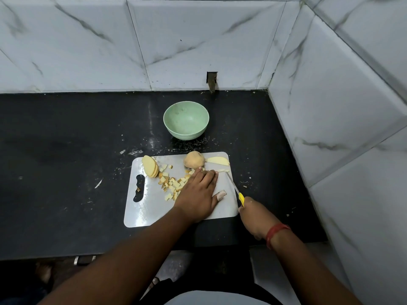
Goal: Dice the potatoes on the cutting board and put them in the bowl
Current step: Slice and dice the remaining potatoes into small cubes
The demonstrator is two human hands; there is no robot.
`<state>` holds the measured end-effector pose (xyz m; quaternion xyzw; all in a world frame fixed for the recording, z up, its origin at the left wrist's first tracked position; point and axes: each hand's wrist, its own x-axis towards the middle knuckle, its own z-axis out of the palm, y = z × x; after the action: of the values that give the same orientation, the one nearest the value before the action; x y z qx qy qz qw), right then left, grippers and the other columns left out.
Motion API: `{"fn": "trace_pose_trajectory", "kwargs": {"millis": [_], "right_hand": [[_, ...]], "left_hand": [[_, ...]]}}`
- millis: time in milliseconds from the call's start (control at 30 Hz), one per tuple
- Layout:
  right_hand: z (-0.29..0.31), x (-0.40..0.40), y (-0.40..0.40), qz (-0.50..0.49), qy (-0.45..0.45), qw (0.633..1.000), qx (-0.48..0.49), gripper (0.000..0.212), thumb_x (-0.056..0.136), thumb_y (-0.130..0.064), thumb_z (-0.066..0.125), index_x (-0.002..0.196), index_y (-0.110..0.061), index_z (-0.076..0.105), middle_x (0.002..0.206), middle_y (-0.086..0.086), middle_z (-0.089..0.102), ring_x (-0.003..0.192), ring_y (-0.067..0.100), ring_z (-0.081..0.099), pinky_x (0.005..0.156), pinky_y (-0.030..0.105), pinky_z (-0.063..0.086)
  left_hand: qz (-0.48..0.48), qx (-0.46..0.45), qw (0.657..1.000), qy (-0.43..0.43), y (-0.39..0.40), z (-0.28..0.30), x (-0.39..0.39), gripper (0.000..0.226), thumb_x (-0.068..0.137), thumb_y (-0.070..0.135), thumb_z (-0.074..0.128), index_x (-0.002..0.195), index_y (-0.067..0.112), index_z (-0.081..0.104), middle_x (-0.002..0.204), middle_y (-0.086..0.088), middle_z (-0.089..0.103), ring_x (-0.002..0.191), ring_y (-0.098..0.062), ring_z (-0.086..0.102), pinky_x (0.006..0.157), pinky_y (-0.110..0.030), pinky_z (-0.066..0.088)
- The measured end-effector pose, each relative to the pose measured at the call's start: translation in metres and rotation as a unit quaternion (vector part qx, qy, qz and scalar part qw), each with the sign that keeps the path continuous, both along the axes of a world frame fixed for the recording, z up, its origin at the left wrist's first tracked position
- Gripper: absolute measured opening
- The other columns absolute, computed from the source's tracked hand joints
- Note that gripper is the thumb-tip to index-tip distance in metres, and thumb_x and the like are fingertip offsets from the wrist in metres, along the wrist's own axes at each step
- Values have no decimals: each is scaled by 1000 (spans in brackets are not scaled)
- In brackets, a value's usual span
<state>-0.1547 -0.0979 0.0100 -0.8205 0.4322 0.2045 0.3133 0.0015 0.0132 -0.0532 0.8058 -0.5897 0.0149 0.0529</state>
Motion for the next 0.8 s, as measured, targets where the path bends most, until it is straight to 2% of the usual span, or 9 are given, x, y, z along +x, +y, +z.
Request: {"fn": "trace_pose_trajectory", "kwargs": {"millis": [100,233,367,467,633,733,800], "right_hand": [[2,-6,2,-1,-15,1000,-6,11,101,-14,37,92,-11,42,79,4,49,76,23,50,57,25,35],[7,3,1,-21,-51,998,-7,11,101,-18,38,96,-12,45,96,14,58,81,27,54,70,29,38],[4,15,1,-7,-23,1000,-6,16,99,-15,40,109,-8,51,110,16,61,84,27,54,70,28,38],[1,13,4,1,-3,1000,-7,12,99,-12,39,106,-8,49,111,18,61,82,27,52,69,28,36],[7,-1,10,4,-5,1000,-18,14,101,-15,38,107,-7,49,111,18,62,86,29,54,70,28,36],[12,5,9,5,-35,999,-26,9,101,-15,37,99,-11,44,110,19,61,83,29,53,70,29,36],[12,14,8,8,-30,999,-26,8,100,-14,39,101,-11,46,113,18,61,91,32,58,72,28,37]], "left_hand": [[0,-3,1000,-2,0,-1,0,77,107,58,14,153,3,44,151,-12,49,142,-28,41,128,-44,19],[-4,0,1000,2,0,-4,1,79,107,59,12,154,3,42,152,-12,48,142,-28,40,127,-44,20],[-6,-11,1000,3,0,-3,2,75,107,57,21,151,2,46,149,-13,51,136,-29,43,123,-44,30],[-4,-14,1000,14,0,-3,1,74,107,57,24,150,1,47,148,-13,51,133,-29,45,118,-44,36],[-3,-4,1000,23,0,-1,1,76,107,58,19,152,2,45,151,-13,49,136,-29,43,119,-44,35],[-3,-7,1000,26,1,0,0,80,107,60,12,152,2,46,152,-14,49,138,-28,42,121,-42,32],[-6,-8,1000,27,2,0,0,82,106,60,11,152,2,46,152,-14,49,140,-29,41,122,-42,31]]}}
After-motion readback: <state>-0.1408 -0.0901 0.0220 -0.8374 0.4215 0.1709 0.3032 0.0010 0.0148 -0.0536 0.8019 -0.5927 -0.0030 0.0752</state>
